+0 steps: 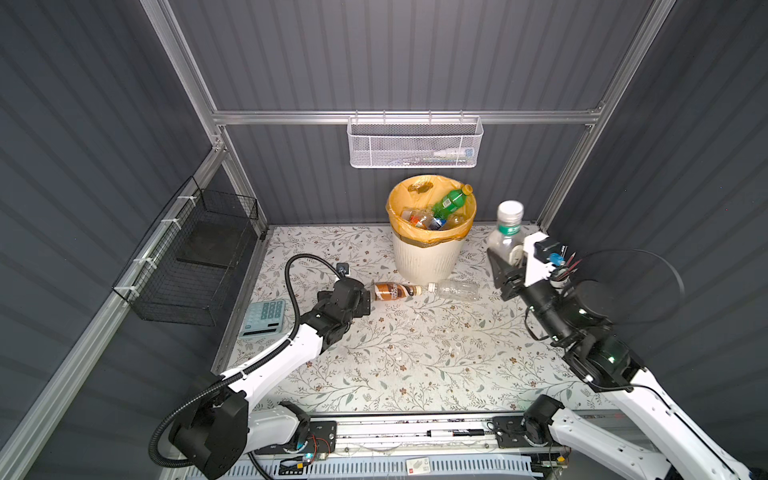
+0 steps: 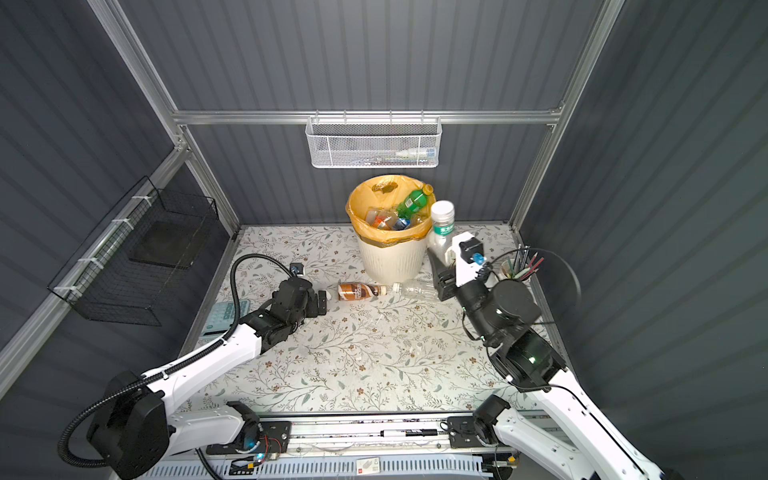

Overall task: Throw the plastic bottles in the bin
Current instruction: 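Lift the tea bottle over the bin and open the right gripper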

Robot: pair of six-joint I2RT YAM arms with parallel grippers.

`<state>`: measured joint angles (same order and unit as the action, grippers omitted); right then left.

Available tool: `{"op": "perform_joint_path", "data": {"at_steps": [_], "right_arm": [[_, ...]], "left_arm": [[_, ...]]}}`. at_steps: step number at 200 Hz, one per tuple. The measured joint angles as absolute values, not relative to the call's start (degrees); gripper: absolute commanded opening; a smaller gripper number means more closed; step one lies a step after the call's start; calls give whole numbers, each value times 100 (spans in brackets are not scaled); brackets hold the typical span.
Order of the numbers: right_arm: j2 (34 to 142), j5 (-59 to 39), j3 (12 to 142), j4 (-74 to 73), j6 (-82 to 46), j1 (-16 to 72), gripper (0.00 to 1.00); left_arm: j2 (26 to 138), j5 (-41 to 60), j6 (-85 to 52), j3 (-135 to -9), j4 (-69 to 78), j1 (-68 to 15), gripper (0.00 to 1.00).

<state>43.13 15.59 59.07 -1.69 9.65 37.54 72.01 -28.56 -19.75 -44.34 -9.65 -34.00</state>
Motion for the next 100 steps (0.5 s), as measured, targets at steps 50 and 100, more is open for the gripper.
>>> {"op": "perform_joint_path", "data": {"at_steps": [50,100], "right_arm": [[6086,1140,7306,-1028,1186,3173,50],[9264,202,9544,228,703,2545,92]], "left_arm": [[7314,-2668,-2001,-4434,-934,-3400,100],[7231,-2569,-1999,-4399,-937,-3391,100]]}}
